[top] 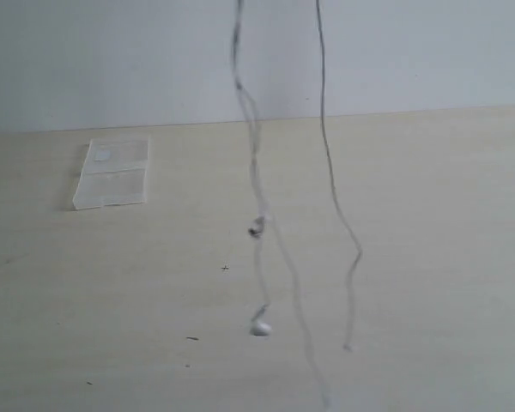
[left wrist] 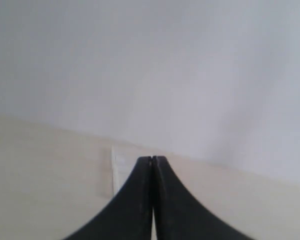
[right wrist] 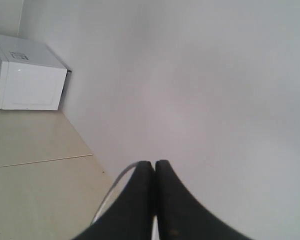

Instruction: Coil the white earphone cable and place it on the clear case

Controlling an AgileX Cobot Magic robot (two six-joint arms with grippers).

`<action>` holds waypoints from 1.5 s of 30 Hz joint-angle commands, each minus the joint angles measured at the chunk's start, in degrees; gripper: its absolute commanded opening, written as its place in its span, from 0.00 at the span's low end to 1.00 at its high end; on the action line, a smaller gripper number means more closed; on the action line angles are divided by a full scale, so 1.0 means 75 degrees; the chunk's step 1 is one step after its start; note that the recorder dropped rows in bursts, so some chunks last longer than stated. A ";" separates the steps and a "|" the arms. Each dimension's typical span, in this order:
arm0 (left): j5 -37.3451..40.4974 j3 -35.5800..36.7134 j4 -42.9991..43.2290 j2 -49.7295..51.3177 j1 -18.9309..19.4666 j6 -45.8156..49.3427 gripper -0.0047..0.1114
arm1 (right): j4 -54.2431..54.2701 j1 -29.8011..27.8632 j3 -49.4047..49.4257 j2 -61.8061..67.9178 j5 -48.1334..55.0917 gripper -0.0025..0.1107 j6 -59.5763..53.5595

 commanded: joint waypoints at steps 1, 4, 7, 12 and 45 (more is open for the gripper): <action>-0.1556 0.0001 -0.0173 -0.0041 0.0003 0.0006 0.04 | -0.0081 -0.0019 -0.0043 0.0031 -0.0119 0.02 0.0039; -0.2117 0.0001 -0.0173 -0.0041 0.0003 -0.0120 0.04 | -0.0080 -0.0019 -0.0043 0.0031 -0.0145 0.02 0.0039; -0.2155 0.0001 -0.0173 -0.0041 0.0003 -0.1180 0.04 | -0.0080 -0.0019 -0.0043 0.0031 -0.0278 0.02 0.0039; -0.1687 -0.0186 0.0958 -0.0041 0.0003 -0.3701 0.04 | -0.0023 -0.0019 -0.0046 0.0100 -0.0645 0.02 0.0212; -0.7600 -0.3126 1.2451 0.8685 -0.0290 -0.9181 0.04 | 0.0474 -0.0019 -0.1245 0.0951 -0.0247 0.02 0.0910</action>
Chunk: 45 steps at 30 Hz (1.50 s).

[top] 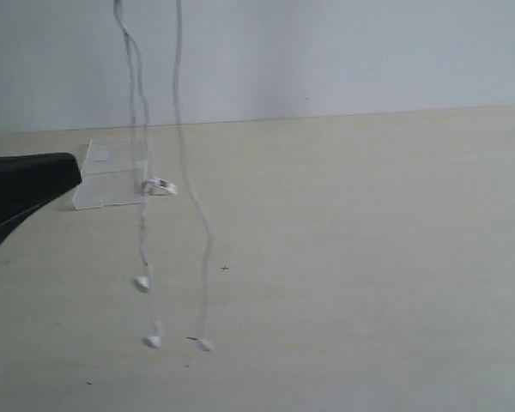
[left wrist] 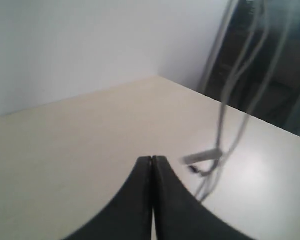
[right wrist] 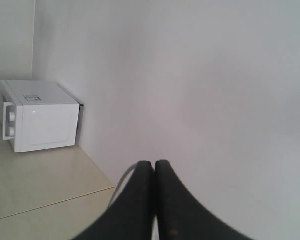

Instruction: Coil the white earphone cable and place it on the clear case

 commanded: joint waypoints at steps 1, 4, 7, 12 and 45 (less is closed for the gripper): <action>-0.0592 -0.0402 0.0244 0.0838 -0.0033 -0.0049 0.04 | -0.0038 -0.0019 -0.0040 -0.0038 0.0002 0.02 0.0049; -0.0819 -0.0623 0.0256 0.1284 -0.0050 0.0003 0.13 | 0.0008 -0.0019 -0.0040 -0.0007 -0.0043 0.02 0.0049; -0.0953 -0.0782 0.0260 0.1599 -0.0068 0.0003 0.31 | -0.0005 -0.0019 -0.0040 0.0009 -0.0063 0.02 0.0182; -0.0929 -0.0828 0.0228 0.1755 -0.0068 0.0003 0.43 | -0.0039 -0.0019 -0.0040 0.0024 -0.0060 0.02 0.0183; 0.1477 -0.1366 -0.1361 0.1721 -0.2156 0.1177 0.04 | -0.0495 -0.0019 -0.0040 0.0082 0.0267 0.02 0.0199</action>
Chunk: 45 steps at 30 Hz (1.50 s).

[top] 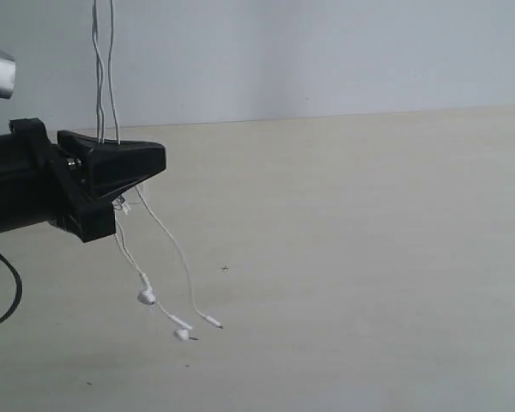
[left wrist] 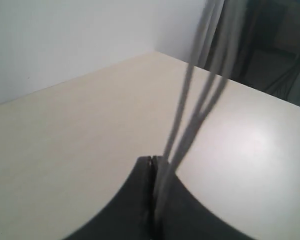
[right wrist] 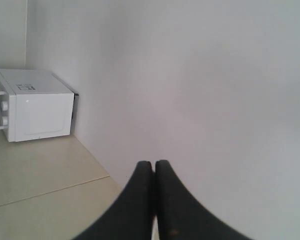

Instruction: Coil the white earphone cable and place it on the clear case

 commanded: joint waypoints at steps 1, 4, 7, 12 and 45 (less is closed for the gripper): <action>-0.0302 -0.0057 0.0044 -0.0081 -0.0054 -0.0107 0.04 | -0.0199 -0.0019 -0.0040 -0.0068 0.0191 0.02 0.0064; -0.0413 -0.0057 0.0098 -0.0270 -0.0054 -0.0107 0.04 | -0.0262 -0.0019 -0.0040 -0.0068 0.0212 0.02 0.0086; -0.0426 -0.0057 0.0095 -0.0444 -0.0054 -0.0107 0.04 | -0.0527 -0.0019 -0.0040 -0.0068 0.0212 0.02 0.0431; -0.0442 -0.0057 0.0095 -0.0541 -0.0054 -0.0107 0.12 | -0.0597 -0.0019 -0.0040 -0.0068 0.0140 0.02 0.0447; -0.0928 -0.0789 0.0046 0.0353 -0.0092 -0.0840 0.59 | -0.0132 -0.0019 -0.0040 0.0294 -0.0240 0.02 0.0369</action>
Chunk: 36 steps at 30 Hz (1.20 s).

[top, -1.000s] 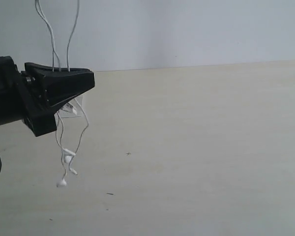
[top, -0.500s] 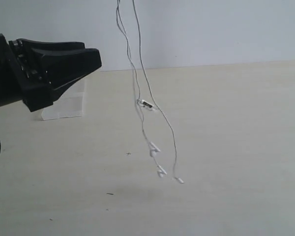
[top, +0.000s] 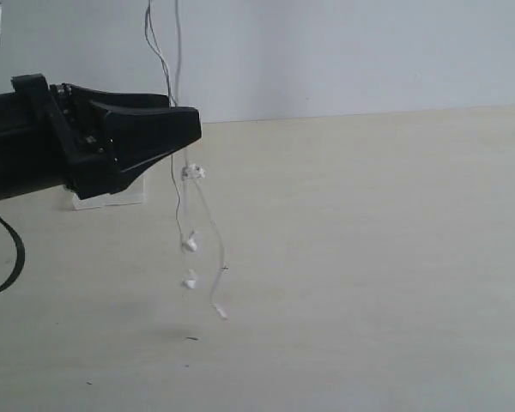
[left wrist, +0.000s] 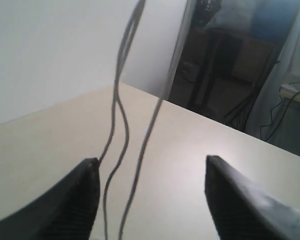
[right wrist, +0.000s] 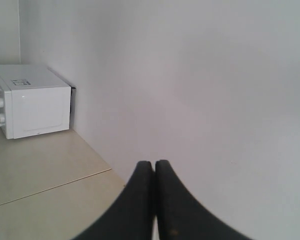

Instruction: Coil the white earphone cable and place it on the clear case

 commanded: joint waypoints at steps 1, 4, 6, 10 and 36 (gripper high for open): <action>0.0054 -0.0250 -0.0195 0.0245 -0.0047 -0.0053 0.58 | 0.0029 -0.0019 -0.0023 -0.0021 -0.0159 0.02 -0.0032; 0.0283 -0.0450 -0.0195 0.0339 -0.0047 -0.0053 0.54 | 0.0029 -0.0019 -0.0023 -0.0021 -0.0175 0.02 -0.0032; 0.0415 -0.0545 -0.0107 0.0375 -0.0047 -0.0147 0.39 | 0.0029 -0.0019 -0.0023 -0.0021 -0.0175 0.02 -0.0032; 0.0525 -0.0574 0.0376 0.0375 -0.0047 -0.0117 0.05 | 0.0044 -0.0019 -0.0023 -0.0021 -0.0175 0.02 -0.0032; 0.0125 -0.0596 0.0342 0.0375 -0.0047 -0.0543 0.57 | 0.0096 -0.0019 -0.0336 -0.0022 -0.0170 0.02 -0.0016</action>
